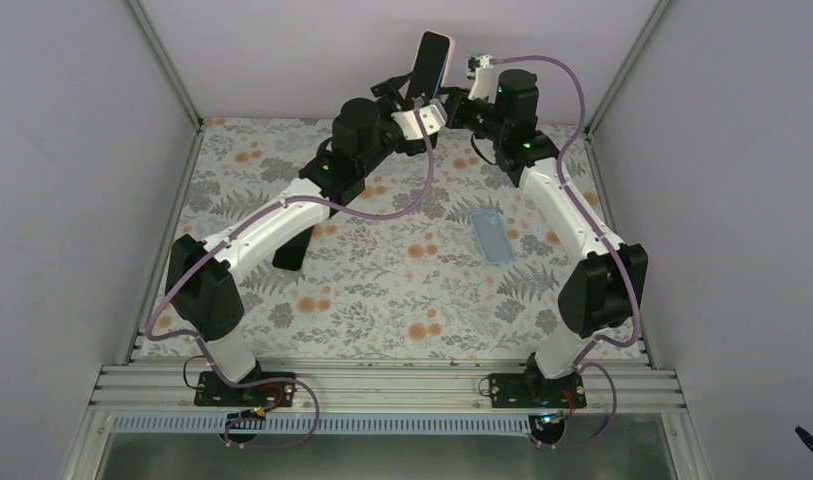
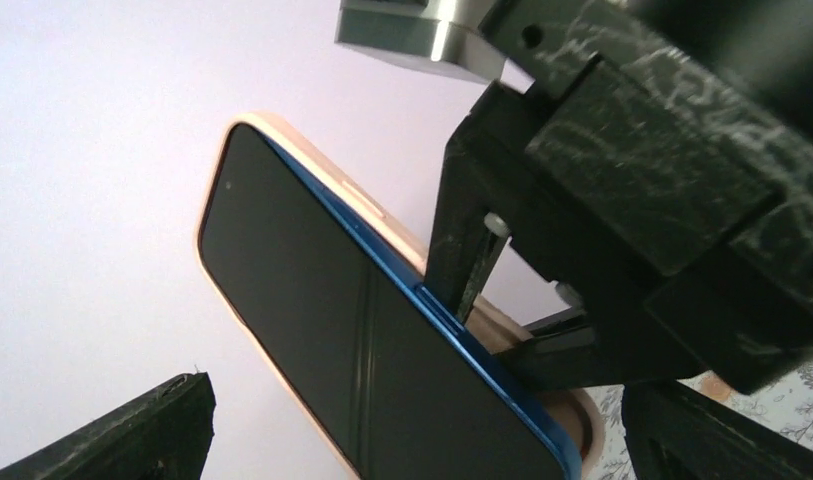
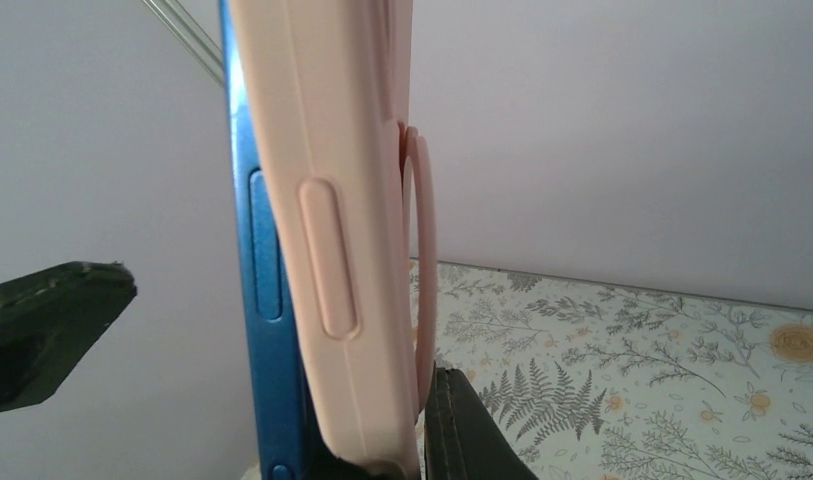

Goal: Take the phone out of the phone case
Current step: Remove the phone case from the phone.

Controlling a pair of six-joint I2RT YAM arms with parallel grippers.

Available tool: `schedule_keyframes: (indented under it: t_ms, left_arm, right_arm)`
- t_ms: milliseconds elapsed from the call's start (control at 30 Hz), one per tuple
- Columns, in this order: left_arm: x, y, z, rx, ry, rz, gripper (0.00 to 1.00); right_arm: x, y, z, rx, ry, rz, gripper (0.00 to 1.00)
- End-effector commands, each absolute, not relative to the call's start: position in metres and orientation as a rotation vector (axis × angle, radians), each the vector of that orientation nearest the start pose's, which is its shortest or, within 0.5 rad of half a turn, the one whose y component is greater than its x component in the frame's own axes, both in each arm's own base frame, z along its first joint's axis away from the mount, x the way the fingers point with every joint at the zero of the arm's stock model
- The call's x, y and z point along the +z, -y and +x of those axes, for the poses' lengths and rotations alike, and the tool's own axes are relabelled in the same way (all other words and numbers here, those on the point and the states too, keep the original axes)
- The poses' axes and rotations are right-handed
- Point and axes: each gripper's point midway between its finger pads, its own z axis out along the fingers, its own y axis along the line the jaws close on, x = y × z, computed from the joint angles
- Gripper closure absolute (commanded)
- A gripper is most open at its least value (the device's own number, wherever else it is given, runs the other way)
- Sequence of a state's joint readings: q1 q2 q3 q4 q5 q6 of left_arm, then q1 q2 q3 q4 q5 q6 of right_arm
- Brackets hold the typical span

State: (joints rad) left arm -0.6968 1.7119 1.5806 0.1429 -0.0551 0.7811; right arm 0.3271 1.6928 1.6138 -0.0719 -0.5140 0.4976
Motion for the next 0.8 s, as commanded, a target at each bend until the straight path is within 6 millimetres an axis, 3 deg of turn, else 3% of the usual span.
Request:
schedule_keyframes:
  t_ms: [0, 67, 100, 233, 567, 667, 767]
  left_arm:
    - [0.433, 0.336, 0.444, 0.142, -1.164, 0.891, 0.0]
    - [0.429, 0.332, 0.45, 0.155, -1.173, 0.887, 0.0]
    - [0.424, 0.331, 0.453, 0.161, -1.18, 0.897, 0.0]
    - [0.414, 0.321, 0.462, 0.193, -1.206, 0.893, 0.0]
    - [0.411, 0.297, 0.479, 0.329, -1.224, 0.816, 0.02]
    - [0.417, 0.273, 0.484, 0.525, -1.218, 0.649, 0.08]
    - [0.441, 0.244, 0.475, 0.626, -1.13, 0.464, 0.1]
  right_arm:
    - [0.424, -0.251, 0.459, 1.019, -1.66, -0.315, 0.97]
    - [0.419, -0.252, 0.46, 1.019, -1.666, -0.316, 0.97]
    - [0.431, -0.25, 0.452, 1.019, -1.64, -0.321, 0.97]
    - [0.435, -0.249, 0.449, 1.02, -1.63, -0.326, 0.97]
    - [0.438, -0.254, 0.441, 1.037, -1.621, -0.337, 0.97]
    - [0.437, -0.257, 0.437, 1.051, -1.622, -0.346, 0.97]
    - [0.431, -0.26, 0.432, 1.069, -1.631, -0.365, 0.97]
